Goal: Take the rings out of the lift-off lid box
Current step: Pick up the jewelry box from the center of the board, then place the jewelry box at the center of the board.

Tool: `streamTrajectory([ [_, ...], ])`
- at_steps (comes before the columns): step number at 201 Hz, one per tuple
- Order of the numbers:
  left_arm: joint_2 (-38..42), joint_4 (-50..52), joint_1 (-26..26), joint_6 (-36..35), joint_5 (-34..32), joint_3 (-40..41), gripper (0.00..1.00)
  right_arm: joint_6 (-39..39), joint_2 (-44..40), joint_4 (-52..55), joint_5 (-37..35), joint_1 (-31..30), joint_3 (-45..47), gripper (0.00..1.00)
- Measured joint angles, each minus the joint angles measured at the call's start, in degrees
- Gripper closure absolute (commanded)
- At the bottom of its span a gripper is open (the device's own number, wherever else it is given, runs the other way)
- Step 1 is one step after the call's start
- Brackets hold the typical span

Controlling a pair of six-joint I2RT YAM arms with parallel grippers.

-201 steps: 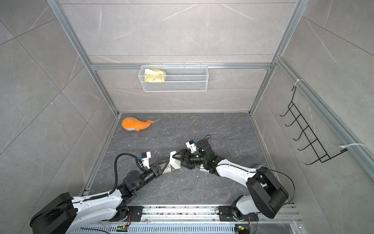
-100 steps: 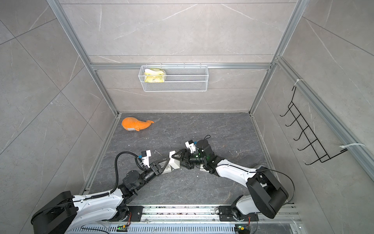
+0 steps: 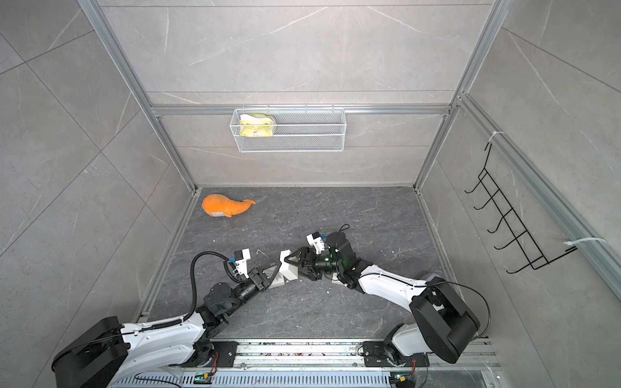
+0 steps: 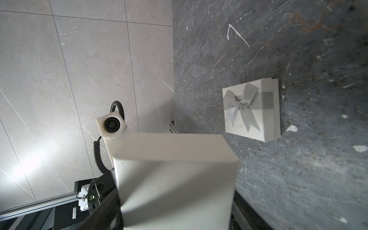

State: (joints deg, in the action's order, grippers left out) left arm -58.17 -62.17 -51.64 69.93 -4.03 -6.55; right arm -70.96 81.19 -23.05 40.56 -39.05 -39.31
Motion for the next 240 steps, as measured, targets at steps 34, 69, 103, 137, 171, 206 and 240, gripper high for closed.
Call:
streamTrajectory([
  [34, 0.57, 0.44, -0.13, -0.02, -0.33, -0.04, 1.00, 0.00, 0.00, -0.44, 0.00, -0.11, 0.00, 0.26],
  [69, 0.76, 0.46, -0.15, -0.09, -0.37, -0.11, 1.00, -0.02, 0.00, -0.61, 0.02, -0.28, 0.00, 0.19],
  [103, 1.29, 1.25, -0.13, -0.96, -0.39, -0.94, 1.00, 1.40, -1.18, 2.23, -0.09, -0.70, -0.04, 0.10],
  [137, 4.17, 8.15, -0.15, -3.39, -0.37, -3.48, 1.00, 7.72, -6.10, 12.90, -3.15, -0.02, -1.81, 0.05],
  [171, 6.32, 19.93, -0.31, -8.55, -0.48, -8.22, 1.00, 15.32, -14.99, 25.14, -8.87, 3.32, -3.82, 0.05],
  [206, -1.20, 29.57, -0.61, -14.21, -0.52, -13.99, 1.00, 21.57, -22.08, 35.54, -14.08, 4.44, -6.80, 0.05],
  [240, -13.60, 37.16, -1.95, -19.32, -0.44, -20.33, 1.00, 25.20, -27.06, 42.97, -17.97, 4.48, -6.95, 0.05],
])
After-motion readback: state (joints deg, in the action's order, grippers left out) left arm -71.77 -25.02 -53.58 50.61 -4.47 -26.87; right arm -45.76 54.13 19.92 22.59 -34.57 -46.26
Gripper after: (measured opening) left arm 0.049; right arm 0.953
